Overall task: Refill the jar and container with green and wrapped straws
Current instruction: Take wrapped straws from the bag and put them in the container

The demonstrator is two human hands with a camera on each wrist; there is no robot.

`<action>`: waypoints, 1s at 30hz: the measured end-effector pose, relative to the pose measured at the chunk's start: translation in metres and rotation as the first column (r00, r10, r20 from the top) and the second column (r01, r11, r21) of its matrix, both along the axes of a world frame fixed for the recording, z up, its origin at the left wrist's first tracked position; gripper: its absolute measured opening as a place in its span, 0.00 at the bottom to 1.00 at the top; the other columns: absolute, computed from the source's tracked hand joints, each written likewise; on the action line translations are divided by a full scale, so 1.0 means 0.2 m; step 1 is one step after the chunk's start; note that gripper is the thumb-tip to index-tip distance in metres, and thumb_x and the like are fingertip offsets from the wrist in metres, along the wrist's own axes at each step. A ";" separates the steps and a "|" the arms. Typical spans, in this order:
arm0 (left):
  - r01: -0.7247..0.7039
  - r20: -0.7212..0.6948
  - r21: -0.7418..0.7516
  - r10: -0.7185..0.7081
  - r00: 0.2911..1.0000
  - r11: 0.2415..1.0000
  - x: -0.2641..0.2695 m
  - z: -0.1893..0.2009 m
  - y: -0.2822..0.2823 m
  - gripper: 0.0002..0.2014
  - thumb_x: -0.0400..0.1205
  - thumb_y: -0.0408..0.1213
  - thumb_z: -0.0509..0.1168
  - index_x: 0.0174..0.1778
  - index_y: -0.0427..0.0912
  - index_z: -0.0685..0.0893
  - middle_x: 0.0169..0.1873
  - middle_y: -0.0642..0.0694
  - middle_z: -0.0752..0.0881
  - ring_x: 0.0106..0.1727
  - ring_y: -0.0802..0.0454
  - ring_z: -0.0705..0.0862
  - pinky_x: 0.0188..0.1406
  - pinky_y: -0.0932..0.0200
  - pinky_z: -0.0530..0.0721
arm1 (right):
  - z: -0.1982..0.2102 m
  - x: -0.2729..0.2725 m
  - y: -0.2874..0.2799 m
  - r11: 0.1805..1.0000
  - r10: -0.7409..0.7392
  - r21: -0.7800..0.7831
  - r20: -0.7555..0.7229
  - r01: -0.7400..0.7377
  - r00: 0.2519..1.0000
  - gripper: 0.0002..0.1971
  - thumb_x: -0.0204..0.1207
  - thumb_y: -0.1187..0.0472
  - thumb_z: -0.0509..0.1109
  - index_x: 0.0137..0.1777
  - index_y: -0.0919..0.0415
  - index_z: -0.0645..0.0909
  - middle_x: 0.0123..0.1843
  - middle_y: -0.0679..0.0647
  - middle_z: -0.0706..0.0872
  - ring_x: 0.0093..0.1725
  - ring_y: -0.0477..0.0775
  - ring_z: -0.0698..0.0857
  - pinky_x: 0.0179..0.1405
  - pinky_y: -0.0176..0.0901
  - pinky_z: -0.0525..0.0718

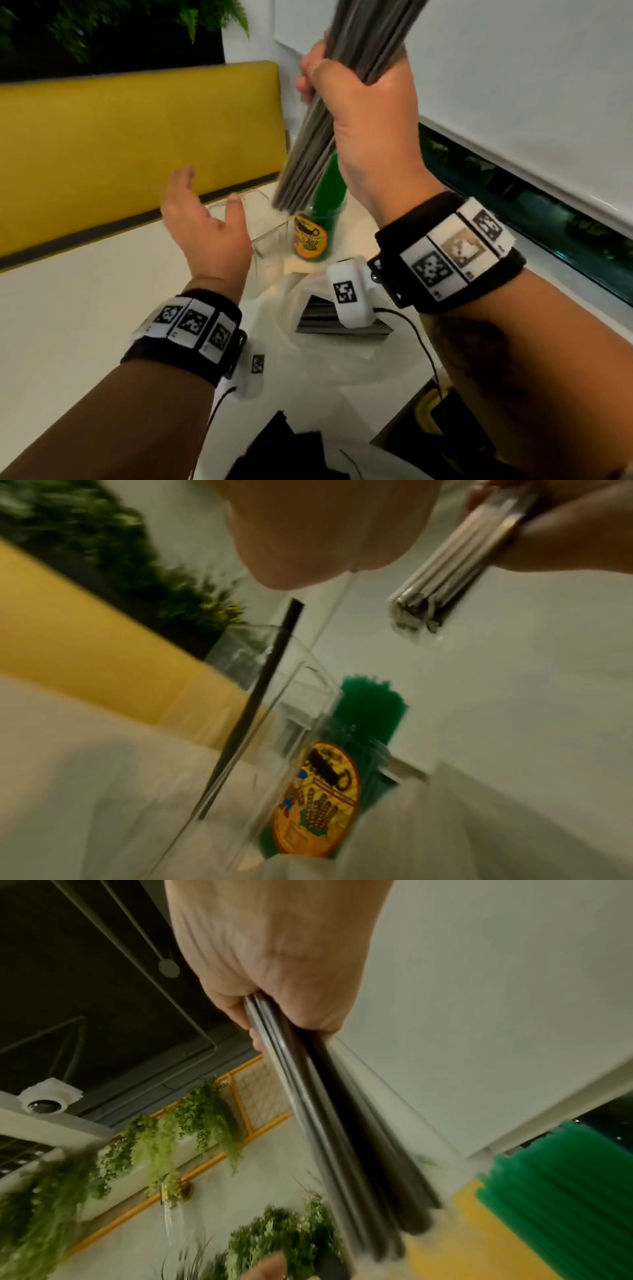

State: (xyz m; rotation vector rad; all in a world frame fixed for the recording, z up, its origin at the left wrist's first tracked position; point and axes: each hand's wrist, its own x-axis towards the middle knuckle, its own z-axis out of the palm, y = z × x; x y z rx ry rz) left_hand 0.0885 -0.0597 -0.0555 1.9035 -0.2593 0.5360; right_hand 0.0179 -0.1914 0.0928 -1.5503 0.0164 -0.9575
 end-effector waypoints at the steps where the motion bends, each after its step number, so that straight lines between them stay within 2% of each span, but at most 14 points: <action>1: 0.000 -0.195 -0.067 -0.013 0.981 0.998 0.04 0.00 0.01 0.34 0.78 0.48 0.65 0.80 0.39 0.70 0.77 0.40 0.72 0.78 0.43 0.70 0.79 0.42 0.68 | -0.01 0.04 0.02 0.999 -0.037 0.016 0.012 0.037 0.999 0.06 0.73 0.67 0.73 0.48 0.64 0.80 0.38 0.54 0.86 0.44 0.63 0.87 0.51 0.65 0.87; 3: 0.071 -0.457 -0.124 -0.121 0.881 0.990 0.08 -0.01 0.00 0.31 0.79 0.45 0.65 0.80 0.46 0.71 0.78 0.44 0.71 0.75 0.46 0.75 0.74 0.47 0.75 | -0.08 0.10 0.06 0.994 -0.096 0.056 -0.028 0.098 0.995 0.07 0.75 0.66 0.74 0.51 0.63 0.81 0.40 0.53 0.86 0.44 0.57 0.88 0.46 0.50 0.90; 4: 0.120 -0.512 -0.137 -0.174 0.841 0.983 0.08 -0.02 -0.01 0.27 0.80 0.41 0.63 0.78 0.48 0.74 0.77 0.46 0.72 0.67 0.51 0.80 0.64 0.56 0.80 | -0.12 0.12 0.08 0.990 -0.115 0.072 -0.063 0.120 0.991 0.07 0.75 0.66 0.74 0.51 0.60 0.81 0.40 0.52 0.86 0.42 0.51 0.88 0.42 0.41 0.89; 6: 0.181 -0.545 -0.127 -0.221 0.809 0.975 0.08 -0.01 -0.03 0.24 0.81 0.35 0.61 0.75 0.48 0.77 0.75 0.48 0.74 0.53 0.58 0.82 0.45 0.67 0.77 | -0.20 0.15 0.08 0.981 -0.148 0.103 -0.136 0.162 0.980 0.08 0.77 0.64 0.73 0.50 0.54 0.79 0.39 0.48 0.86 0.36 0.41 0.86 0.36 0.34 0.86; 10: 0.213 -0.590 -0.104 -0.232 0.773 0.972 0.09 0.00 -0.05 0.25 0.78 0.32 0.59 0.73 0.48 0.79 0.74 0.44 0.77 0.69 0.42 0.80 0.65 0.47 0.82 | -0.37 0.19 0.06 0.967 -0.223 0.059 -0.278 0.249 0.934 0.10 0.78 0.59 0.73 0.56 0.58 0.79 0.39 0.45 0.85 0.34 0.35 0.84 0.38 0.33 0.86; 12: 0.198 -0.608 -0.108 -0.222 0.762 0.974 0.09 0.02 -0.05 0.26 0.77 0.33 0.59 0.72 0.48 0.80 0.72 0.43 0.78 0.71 0.39 0.80 0.69 0.41 0.81 | -0.49 0.20 0.07 0.983 -0.175 -0.018 -0.380 0.181 0.908 0.13 0.78 0.57 0.73 0.59 0.60 0.79 0.44 0.46 0.86 0.38 0.35 0.84 0.44 0.35 0.85; 14: 0.205 -0.619 -0.134 -0.243 0.747 0.970 0.08 0.04 -0.05 0.26 0.75 0.35 0.59 0.71 0.49 0.80 0.70 0.42 0.81 0.69 0.37 0.81 0.69 0.39 0.81 | -0.61 0.18 0.06 0.975 -0.147 -0.219 -0.526 0.034 0.838 0.19 0.75 0.53 0.77 0.61 0.58 0.79 0.52 0.50 0.84 0.50 0.42 0.83 0.54 0.43 0.82; 16: 0.197 -0.617 -0.183 -0.268 0.740 0.963 0.09 0.05 -0.05 0.20 0.76 0.38 0.61 0.64 0.50 0.83 0.63 0.44 0.85 0.63 0.41 0.85 0.65 0.41 0.84 | -0.70 0.16 0.03 0.893 -0.215 -0.433 -0.651 -0.123 0.728 0.34 0.69 0.46 0.80 0.71 0.58 0.73 0.67 0.55 0.77 0.67 0.53 0.76 0.70 0.49 0.75; 18: 0.175 -0.574 -0.176 -0.246 0.781 0.969 0.10 0.05 -0.04 0.11 0.79 0.40 0.60 0.55 0.50 0.84 0.54 0.44 0.88 0.57 0.41 0.86 0.59 0.43 0.84 | -0.70 0.12 0.01 0.881 -0.201 -0.435 -0.701 -0.187 0.684 0.48 0.66 0.43 0.82 0.81 0.58 0.62 0.79 0.57 0.67 0.79 0.56 0.65 0.80 0.51 0.65; 20: 0.143 -0.463 -0.130 -0.187 0.866 0.981 0.11 0.05 -0.03 0.13 0.80 0.42 0.59 0.58 0.51 0.83 0.57 0.44 0.87 0.59 0.41 0.86 0.59 0.42 0.84 | -0.64 0.07 -0.01 0.910 -0.152 -0.374 -0.703 -0.180 0.695 0.53 0.66 0.44 0.82 0.85 0.55 0.55 0.83 0.56 0.62 0.81 0.54 0.62 0.81 0.50 0.62; 22: 0.131 -0.263 -0.047 -0.139 0.955 0.990 0.11 0.07 -0.03 0.23 0.78 0.44 0.56 0.70 0.52 0.77 0.68 0.45 0.81 0.68 0.43 0.81 0.68 0.37 0.81 | -0.55 0.01 -0.04 0.921 -0.147 -0.361 -0.671 -0.147 0.727 0.45 0.69 0.48 0.81 0.82 0.53 0.62 0.79 0.53 0.69 0.76 0.50 0.70 0.76 0.46 0.70; 25: 0.211 -0.028 0.092 -0.209 0.977 0.973 0.09 0.10 -0.07 0.28 0.75 0.43 0.53 0.73 0.49 0.76 0.73 0.45 0.78 0.74 0.45 0.76 0.75 0.34 0.72 | -0.43 -0.13 -0.10 0.920 -0.103 -0.353 -0.642 -0.173 0.760 0.21 0.74 0.55 0.77 0.67 0.53 0.79 0.58 0.46 0.84 0.53 0.39 0.83 0.54 0.30 0.83; 27: 0.229 -0.029 0.112 -0.227 0.973 0.967 0.08 0.11 -0.10 0.26 0.76 0.46 0.51 0.69 0.52 0.80 0.68 0.45 0.83 0.68 0.41 0.81 0.72 0.28 0.72 | -0.41 -0.21 -0.11 0.906 -0.068 -0.358 -0.651 -0.226 0.756 0.13 0.77 0.59 0.74 0.61 0.54 0.82 0.51 0.46 0.86 0.47 0.39 0.84 0.46 0.26 0.83; 30: 0.178 -0.090 0.325 -0.157 0.983 0.929 0.09 0.05 -0.10 0.23 0.84 0.51 0.52 0.72 0.50 0.80 0.75 0.45 0.79 0.77 0.42 0.73 0.81 0.29 0.57 | -0.45 -0.27 -0.10 0.809 -0.164 -0.529 -0.622 -0.256 0.766 0.11 0.79 0.62 0.70 0.60 0.53 0.83 0.52 0.47 0.86 0.50 0.43 0.84 0.50 0.29 0.80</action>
